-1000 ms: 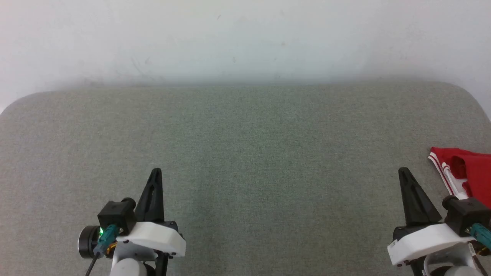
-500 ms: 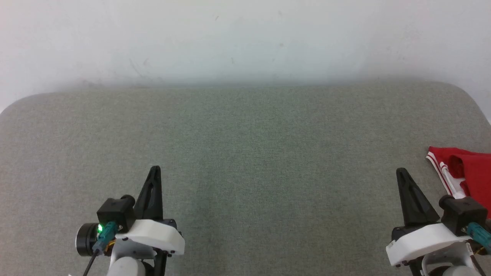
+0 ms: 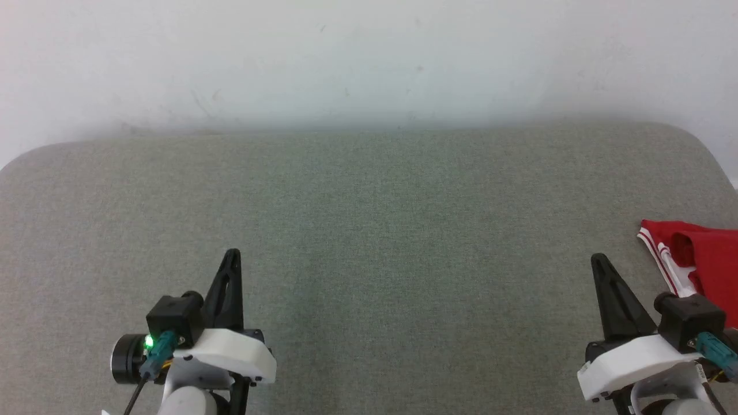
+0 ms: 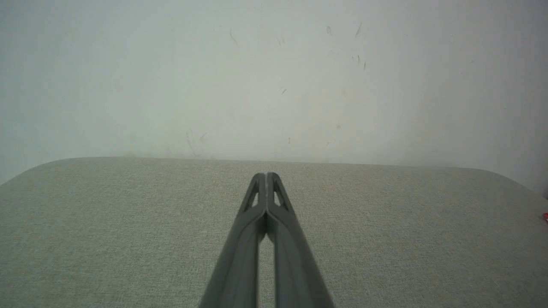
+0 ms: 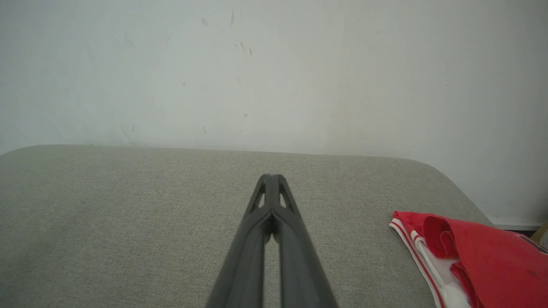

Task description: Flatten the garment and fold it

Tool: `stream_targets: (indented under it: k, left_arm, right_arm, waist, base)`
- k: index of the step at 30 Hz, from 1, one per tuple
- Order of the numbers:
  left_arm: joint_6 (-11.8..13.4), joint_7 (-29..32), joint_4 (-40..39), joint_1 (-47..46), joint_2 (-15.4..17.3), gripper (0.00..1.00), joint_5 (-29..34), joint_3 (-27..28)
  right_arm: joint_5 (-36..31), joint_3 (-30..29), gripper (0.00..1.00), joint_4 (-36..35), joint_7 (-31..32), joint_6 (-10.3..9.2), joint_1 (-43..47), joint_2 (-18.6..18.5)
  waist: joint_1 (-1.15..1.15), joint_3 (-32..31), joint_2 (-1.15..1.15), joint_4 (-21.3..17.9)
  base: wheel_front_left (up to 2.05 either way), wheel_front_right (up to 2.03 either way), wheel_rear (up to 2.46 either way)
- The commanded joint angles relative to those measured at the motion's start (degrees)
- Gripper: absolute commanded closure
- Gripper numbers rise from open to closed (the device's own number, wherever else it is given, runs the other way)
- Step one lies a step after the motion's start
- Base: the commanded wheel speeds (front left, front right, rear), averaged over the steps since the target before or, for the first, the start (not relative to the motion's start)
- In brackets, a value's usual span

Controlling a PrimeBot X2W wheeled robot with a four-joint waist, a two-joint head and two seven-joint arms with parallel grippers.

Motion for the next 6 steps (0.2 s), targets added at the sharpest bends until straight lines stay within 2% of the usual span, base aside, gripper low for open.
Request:
stream_targets:
  k: [1,6]
  left_arm:
    - [0.0,0.3,-0.5,1.2,-0.1,1.0,0.6,0.2]
    - [0.0,0.9,-1.0,1.4,-0.1,1.0,1.1,0.3]
  right_arm:
    - [-0.6,0.2,1.0,0.1,0.1,-0.04,-0.7,0.1]
    - [-0.9,0.4,1.0,0.2,0.4,-0.04,-0.8,0.1]
  waist:
    - [0.0,0.0,0.0,0.0]
    - [0.0,-0.1,0.0,-0.1]
  base:
    - [0.0,0.0,0.0]
    - [0.0,0.0,0.0]
